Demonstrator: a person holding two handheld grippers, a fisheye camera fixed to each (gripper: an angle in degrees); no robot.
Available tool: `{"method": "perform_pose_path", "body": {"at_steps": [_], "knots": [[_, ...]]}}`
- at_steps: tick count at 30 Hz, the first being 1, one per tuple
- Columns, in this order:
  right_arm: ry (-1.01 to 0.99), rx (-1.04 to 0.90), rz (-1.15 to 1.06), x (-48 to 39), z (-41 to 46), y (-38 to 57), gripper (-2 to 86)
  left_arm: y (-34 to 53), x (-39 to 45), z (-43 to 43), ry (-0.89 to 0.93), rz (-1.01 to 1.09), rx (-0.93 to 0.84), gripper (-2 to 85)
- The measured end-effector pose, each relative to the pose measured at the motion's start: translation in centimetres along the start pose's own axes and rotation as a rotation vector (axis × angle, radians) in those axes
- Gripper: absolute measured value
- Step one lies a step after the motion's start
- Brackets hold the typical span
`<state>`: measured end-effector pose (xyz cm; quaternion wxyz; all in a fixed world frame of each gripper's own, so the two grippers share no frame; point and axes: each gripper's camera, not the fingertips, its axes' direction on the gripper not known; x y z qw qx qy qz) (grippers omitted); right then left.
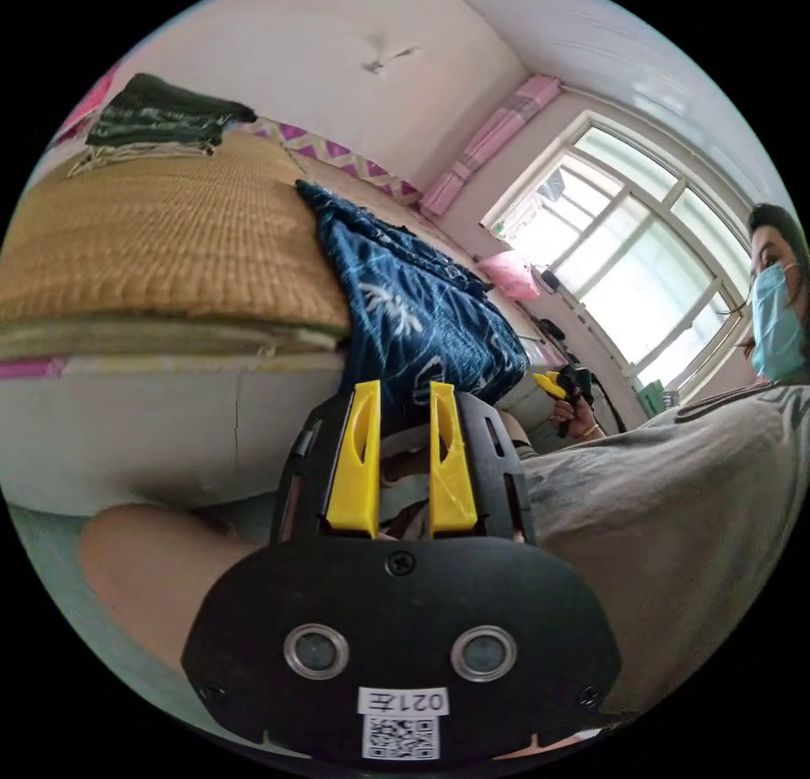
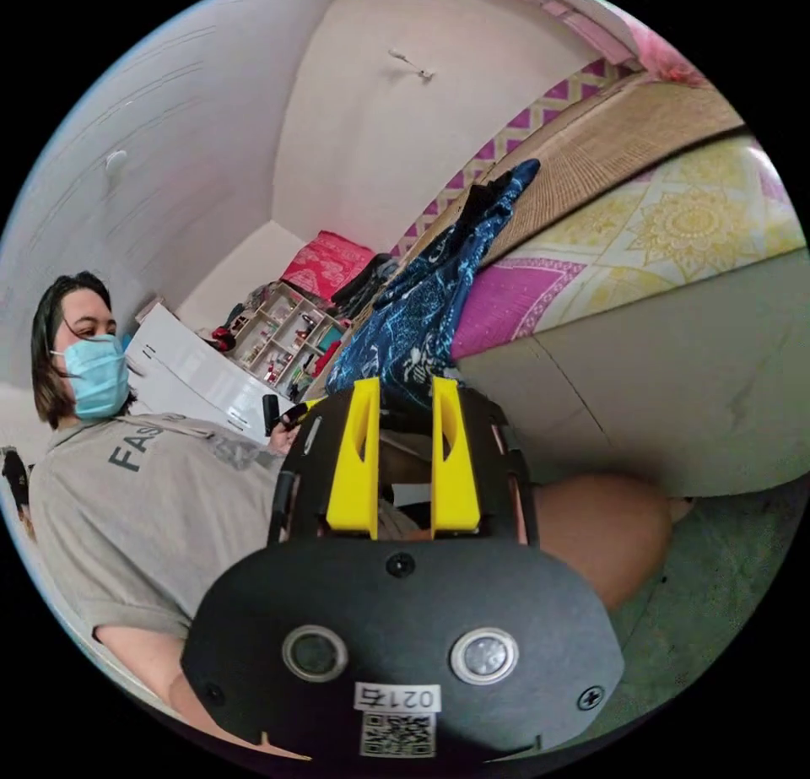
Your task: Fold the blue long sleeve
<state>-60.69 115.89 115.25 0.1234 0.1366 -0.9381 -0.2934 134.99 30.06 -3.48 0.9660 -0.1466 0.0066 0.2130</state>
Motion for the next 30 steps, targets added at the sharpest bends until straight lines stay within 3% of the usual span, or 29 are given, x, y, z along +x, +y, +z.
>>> {"method": "perform_pose_path", "body": {"at_steps": [6, 12, 15, 19, 21, 30], "knots": [[0.158, -0.216, -0.015, 4.0, 4.5, 0.1, 11.0, 5.5, -4.6, 2.1, -0.052, -0.043, -0.035, 11.8], [0.228, -0.215, -0.225, 5.1, 9.4, -1.2, 12.3, 5.8, -9.0, 5.4, -0.092, 0.017, -0.102, 12.8], [0.153, -0.228, -0.238, 6.9, 10.7, -2.3, 10.0, 5.2, -11.1, 7.4, -0.039, 0.074, -0.163, 10.6], [0.082, -0.250, -0.234, 8.4, 11.2, -4.2, 4.0, 4.8, -13.0, 10.3, 0.098, 0.106, -0.290, 0.6], [0.055, -0.308, -0.279, 8.2, 11.8, -4.9, 0.5, 4.8, -13.4, 10.4, 0.110, 0.102, -0.320, -0.3], [-0.008, -0.325, -0.264, 5.1, 6.3, -7.4, -0.3, 4.6, -13.1, 5.0, 0.274, 0.128, -0.387, -0.9]]}}
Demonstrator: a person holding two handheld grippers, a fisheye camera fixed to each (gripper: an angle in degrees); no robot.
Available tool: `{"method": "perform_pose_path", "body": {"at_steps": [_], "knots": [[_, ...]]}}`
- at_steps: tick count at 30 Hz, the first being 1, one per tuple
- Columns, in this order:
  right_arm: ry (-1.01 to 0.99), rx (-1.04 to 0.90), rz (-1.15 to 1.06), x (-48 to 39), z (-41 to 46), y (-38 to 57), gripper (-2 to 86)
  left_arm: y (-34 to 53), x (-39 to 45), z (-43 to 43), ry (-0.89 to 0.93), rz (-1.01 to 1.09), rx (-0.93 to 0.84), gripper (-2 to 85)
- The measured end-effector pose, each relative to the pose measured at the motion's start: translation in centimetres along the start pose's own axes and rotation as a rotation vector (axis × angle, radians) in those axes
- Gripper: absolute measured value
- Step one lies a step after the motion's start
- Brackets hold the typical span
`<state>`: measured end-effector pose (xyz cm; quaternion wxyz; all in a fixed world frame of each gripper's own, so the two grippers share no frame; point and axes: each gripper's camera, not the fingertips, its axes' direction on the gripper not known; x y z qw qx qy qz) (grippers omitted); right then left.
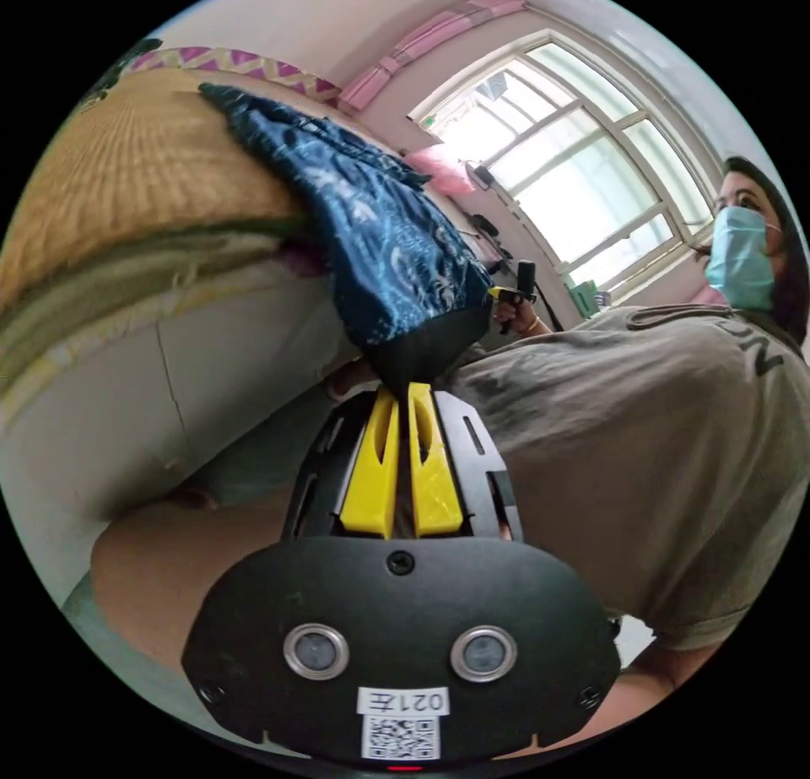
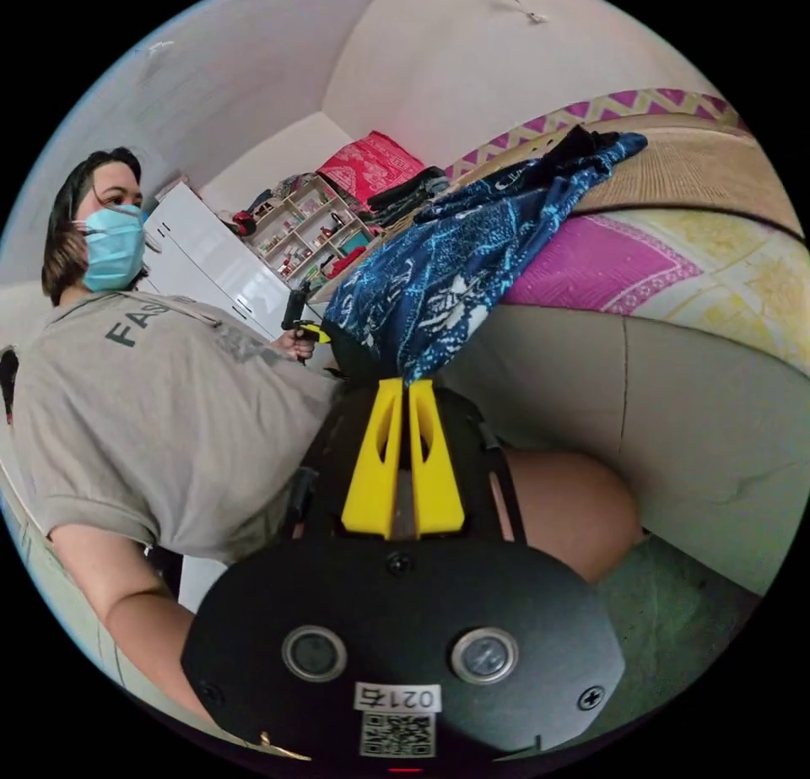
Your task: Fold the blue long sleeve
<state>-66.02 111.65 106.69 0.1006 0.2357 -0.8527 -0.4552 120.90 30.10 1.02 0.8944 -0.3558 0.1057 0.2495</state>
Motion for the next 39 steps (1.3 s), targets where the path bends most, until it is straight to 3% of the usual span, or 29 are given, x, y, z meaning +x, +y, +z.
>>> {"method": "perform_pose_path", "body": {"at_steps": [7, 12, 18, 20, 25, 27, 30, 34, 37, 39], "knots": [[-0.082, -0.017, -0.099, -2.8, -7.2, -9.5, -0.2, -8.6, 5.1, -9.8, 0.085, 0.227, 0.117, -0.9], [-0.333, 0.068, 0.054, 3.2, -11.9, -20.6, -0.2, -19.2, 3.6, -16.5, 0.111, 0.237, 0.164, -1.0], [-0.381, 0.192, 0.239, 15.2, -15.8, -32.7, 0.1, -34.8, -7.6, -19.5, 0.155, 0.120, 0.241, -0.9], [-0.364, 0.187, 0.301, 19.4, -15.6, -36.0, 0.6, -40.8, -15.7, -18.0, 0.182, -0.006, 0.248, -0.6], [-0.232, 0.139, 0.533, 29.7, -13.2, -39.9, 4.3, -44.9, -32.9, -12.0, 0.246, -0.351, 0.298, 4.3], [-0.196, 0.282, 0.622, 31.3, -14.8, -38.5, 6.2, -43.9, -35.9, -11.2, 0.251, -0.407, 0.343, 8.5], [-0.196, 0.415, 0.598, 29.4, -18.5, -36.7, 5.9, -42.5, -36.4, -12.8, 0.197, -0.383, 0.346, 11.2], [-0.114, 0.349, 0.359, 21.8, -20.4, -38.6, 5.1, -42.2, -30.3, -14.5, -0.048, -0.172, 0.173, 9.8], [0.152, 0.124, 0.120, 13.4, -17.9, -43.7, 8.0, -43.4, -24.3, -12.5, -0.261, 0.025, 0.054, 8.6], [0.521, -0.091, -0.150, 6.6, -13.1, -47.6, 12.2, -44.3, -20.9, -10.5, -0.417, 0.150, 0.002, 8.5]]}}
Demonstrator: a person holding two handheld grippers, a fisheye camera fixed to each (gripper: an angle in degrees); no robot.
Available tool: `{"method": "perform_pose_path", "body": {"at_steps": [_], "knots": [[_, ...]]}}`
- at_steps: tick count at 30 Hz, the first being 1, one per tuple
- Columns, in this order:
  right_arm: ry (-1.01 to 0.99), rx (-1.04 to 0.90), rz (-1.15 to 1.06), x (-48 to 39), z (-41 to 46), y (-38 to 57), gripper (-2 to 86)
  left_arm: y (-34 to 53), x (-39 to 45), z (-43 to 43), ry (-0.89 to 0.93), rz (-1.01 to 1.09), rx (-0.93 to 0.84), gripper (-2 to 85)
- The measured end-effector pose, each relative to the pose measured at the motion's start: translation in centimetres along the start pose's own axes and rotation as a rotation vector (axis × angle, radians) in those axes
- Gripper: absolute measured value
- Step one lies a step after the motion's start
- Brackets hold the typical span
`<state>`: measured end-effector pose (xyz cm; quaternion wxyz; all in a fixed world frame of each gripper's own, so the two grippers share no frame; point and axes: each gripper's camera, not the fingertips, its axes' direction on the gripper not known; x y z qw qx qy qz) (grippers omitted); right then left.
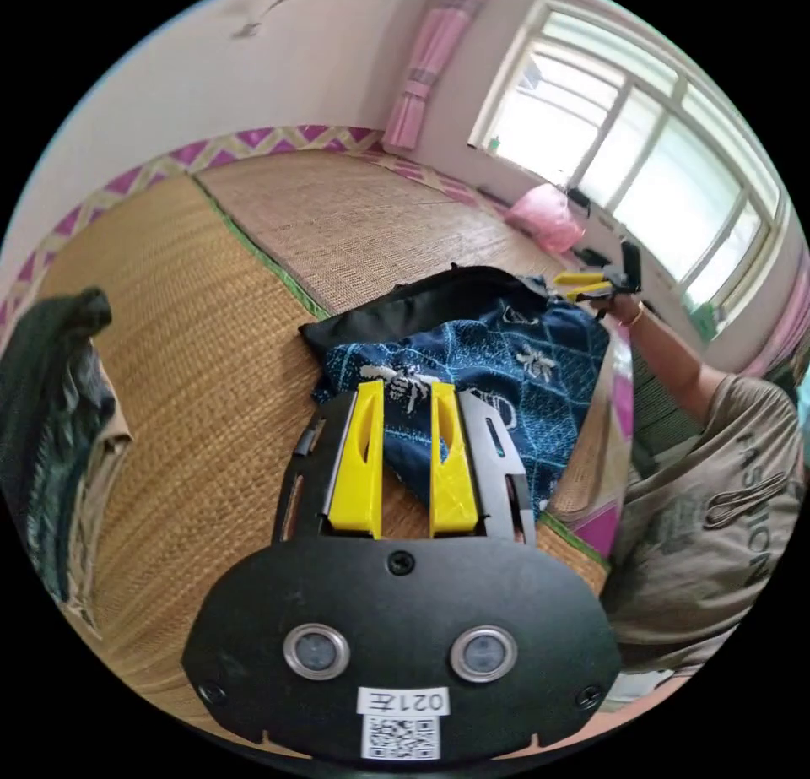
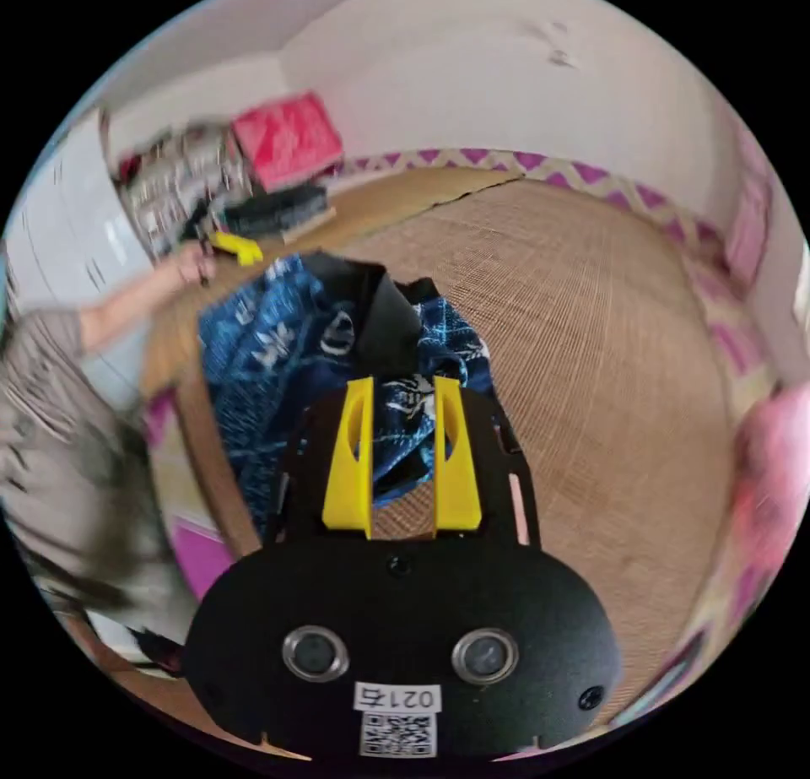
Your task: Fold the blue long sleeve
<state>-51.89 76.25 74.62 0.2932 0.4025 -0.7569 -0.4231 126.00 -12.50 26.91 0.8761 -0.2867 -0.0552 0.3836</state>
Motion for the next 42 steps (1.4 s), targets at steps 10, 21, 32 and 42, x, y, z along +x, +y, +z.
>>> {"method": "perform_pose_path", "body": {"at_steps": [10, 21, 32, 42], "knots": [[0.499, -0.183, -0.445, -10.2, 4.0, -7.7, 4.4, -3.2, 4.5, 3.4, 0.094, 0.101, -0.030, 8.4], [-0.047, -0.106, 0.520, 9.4, -1.3, -5.8, 3.6, -4.2, 3.8, 7.3, 0.048, 0.052, -0.137, 6.2], [-0.130, 0.146, 0.274, 3.1, -10.5, -4.0, -0.8, -3.9, 3.6, 0.8, 0.055, 0.025, 0.166, 1.3], [0.306, -0.195, 0.199, -3.6, -3.1, -8.8, -0.8, -7.8, -4.0, 1.4, -0.091, -0.348, 0.022, -0.9]]}}
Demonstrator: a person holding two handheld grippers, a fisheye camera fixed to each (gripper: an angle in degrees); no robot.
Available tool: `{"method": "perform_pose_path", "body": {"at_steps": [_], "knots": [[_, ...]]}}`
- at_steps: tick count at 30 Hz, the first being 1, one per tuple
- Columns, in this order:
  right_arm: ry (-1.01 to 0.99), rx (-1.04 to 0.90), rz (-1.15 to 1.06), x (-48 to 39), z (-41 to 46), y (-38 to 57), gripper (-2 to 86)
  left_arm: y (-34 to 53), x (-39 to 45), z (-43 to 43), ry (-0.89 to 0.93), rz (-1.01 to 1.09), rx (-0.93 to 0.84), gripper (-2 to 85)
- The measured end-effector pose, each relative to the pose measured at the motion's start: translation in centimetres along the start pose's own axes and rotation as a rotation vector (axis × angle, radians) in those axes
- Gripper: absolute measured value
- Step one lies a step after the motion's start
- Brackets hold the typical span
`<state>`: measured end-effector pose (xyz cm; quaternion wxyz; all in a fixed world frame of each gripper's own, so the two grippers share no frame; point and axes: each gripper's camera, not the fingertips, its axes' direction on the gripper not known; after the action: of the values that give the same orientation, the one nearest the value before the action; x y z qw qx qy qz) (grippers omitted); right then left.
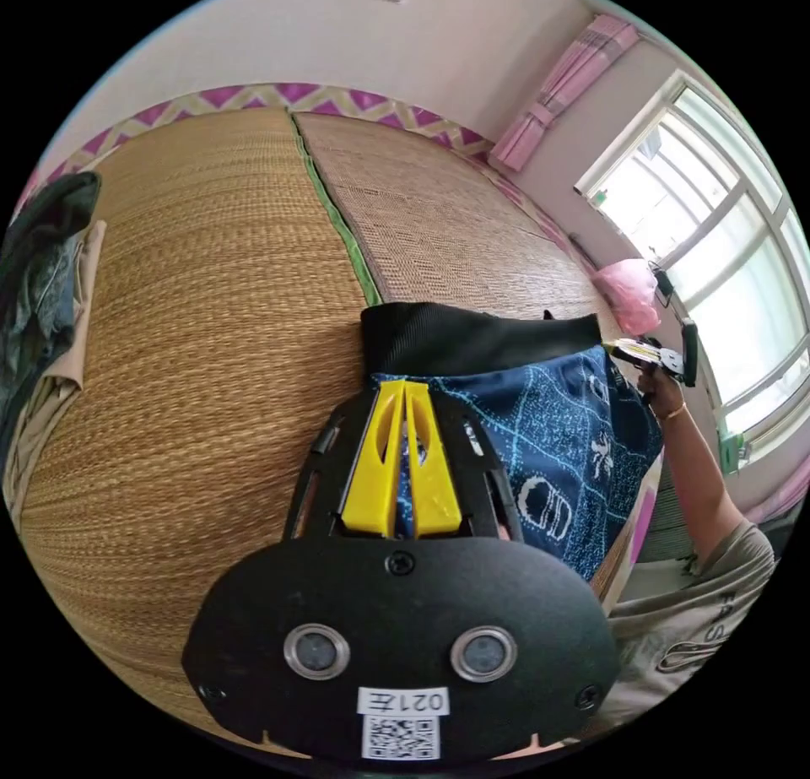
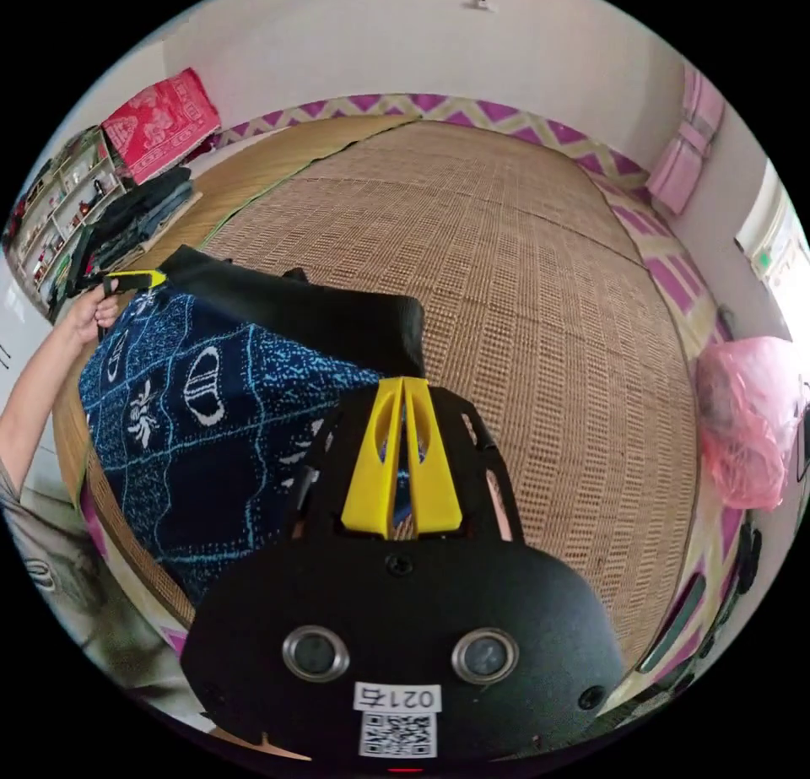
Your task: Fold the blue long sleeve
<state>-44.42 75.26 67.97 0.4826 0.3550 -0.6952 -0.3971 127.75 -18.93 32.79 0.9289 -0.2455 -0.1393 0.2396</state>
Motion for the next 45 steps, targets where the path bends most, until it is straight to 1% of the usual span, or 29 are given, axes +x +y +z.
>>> {"method": "perform_pose_path", "body": {"at_steps": [1, 4, 6, 7, 9, 10, 12, 13, 14, 16, 17, 18, 20, 22, 23, 25, 26, 27, 28, 29, 30, 31, 33, 36, 38, 40, 42, 43, 45], "knots": [[0.012, 0.010, 0.000, -0.4, -0.7, 0.3, -0.8, 0.2, -0.5, -0.9, 0.001, 0.001, 0.007, -0.9], [0.015, 0.106, -0.140, -4.6, -4.7, 2.9, -0.8, 1.6, -0.2, -3.4, -0.033, 0.050, 0.059, -0.9], [-0.085, 0.079, -0.231, -7.6, -5.1, 4.9, -0.8, 2.6, 0.7, -4.9, 0.008, 0.103, 0.095, -1.0], [-0.087, 0.051, -0.244, -8.1, -4.6, 5.3, -0.9, 3.3, 1.5, -5.7, 0.042, 0.126, 0.101, -1.0], [0.099, -0.087, -0.243, -8.9, -1.1, 6.9, -0.9, 4.6, 3.1, -6.7, 0.064, 0.158, 0.094, -1.0], [0.109, -0.080, -0.249, -8.9, -0.8, 7.4, -0.9, 5.7, 4.2, -7.6, 0.063, 0.184, 0.089, -1.0], [0.081, -0.031, -0.132, -7.8, -2.5, 8.8, -0.8, 7.6, 5.7, -9.4, 0.066, 0.219, 0.081, -1.0], [0.076, -0.015, -0.119, -7.8, -3.3, 9.3, -0.8, 9.0, 6.8, -10.8, 0.076, 0.248, 0.078, -1.0], [0.054, 0.061, -0.119, -8.3, -5.3, 10.6, -0.8, 10.5, 7.8, -12.1, 0.083, 0.273, 0.083, -1.0], [-0.080, 0.180, -0.199, -10.0, -8.0, 13.5, -0.7, 12.5, 9.3, -13.5, 0.090, 0.309, 0.097, -1.0], [-0.171, 0.196, -0.264, -11.2, -8.5, 15.3, -0.8, 13.4, 10.2, -13.6, 0.087, 0.340, 0.089, -0.9], [-0.178, 0.136, -0.279, -12.1, -7.5, 16.7, -0.8, 13.7, 10.5, -13.4, 0.074, 0.353, 0.076, -0.9], [-0.066, -0.012, -0.266, -12.5, -3.5, 18.8, -0.8, 12.7, 9.6, -11.8, -0.016, 0.250, -0.045, -0.9], [-0.108, 0.069, -0.164, -10.8, -2.1, 21.4, -0.7, 11.5, 8.1, -12.4, 0.044, 0.171, -0.063, -1.0], [-0.186, 0.025, -0.075, -9.5, -2.0, 22.2, -0.7, 11.1, 7.6, -13.1, 0.079, 0.138, -0.059, -1.0], [-0.216, 0.110, -0.063, -9.5, -4.0, 23.8, -0.7, 11.0, 8.1, -14.7, 0.101, 0.142, -0.027, -1.0], [-0.234, 0.220, -0.085, -10.2, -5.7, 25.4, -0.7, 11.0, 9.0, -15.6, 0.116, 0.171, -0.006, -1.0], [-0.265, 0.263, -0.121, -11.0, -6.0, 26.7, -0.6, 11.0, 9.3, -15.6, 0.110, 0.180, -0.020, -1.0], [-0.272, 0.242, -0.129, -11.3, -5.4, 27.1, -0.6, 10.8, 9.4, -14.5, 0.056, 0.162, -0.114, -0.9], [-0.249, 0.106, -0.132, -11.7, -2.6, 27.5, -0.6, 10.4, 9.0, -13.5, 0.049, 0.136, -0.186, -0.9], [-0.193, -0.043, -0.149, -11.8, 0.7, 28.3, -0.5, 10.2, 8.8, -14.1, 0.072, 0.116, -0.171, -0.9], [-0.202, 0.045, -0.123, -11.3, 0.2, 29.2, -0.5, 9.8, 8.7, -15.4, 0.086, 0.087, -0.152, -0.9], [-0.177, 0.023, -0.068, -9.5, -0.5, 30.1, -0.3, 9.6, 10.5, -18.2, 0.067, 0.117, -0.081, -0.8], [-0.203, 0.234, 0.060, -6.5, -3.1, 31.1, 0.5, 9.6, 15.7, -21.4, 0.226, 0.210, 0.023, -0.1], [-0.250, 0.223, 0.130, -3.9, -1.3, 30.4, 2.0, 9.2, 21.3, -20.7, 0.309, 0.303, 0.019, 2.4], [-0.296, 0.176, 0.203, -1.2, 2.0, 29.4, 5.3, 9.0, 26.1, -18.8, 0.300, 0.388, -0.015, 5.3], [-0.474, 0.102, 0.298, 2.6, 7.4, 28.6, 9.4, 9.0, 31.0, -16.6, 0.271, 0.466, -0.075, 8.7], [-0.529, 0.087, 0.320, 3.4, 8.6, 28.6, 10.2, 9.1, 34.4, -15.5, 0.245, 0.523, -0.105, 10.7], [-0.739, 0.050, 0.391, 5.9, 13.1, 29.7, 11.7, 9.4, 39.1, -14.4, 0.186, 0.600, -0.130, 12.1]]}}
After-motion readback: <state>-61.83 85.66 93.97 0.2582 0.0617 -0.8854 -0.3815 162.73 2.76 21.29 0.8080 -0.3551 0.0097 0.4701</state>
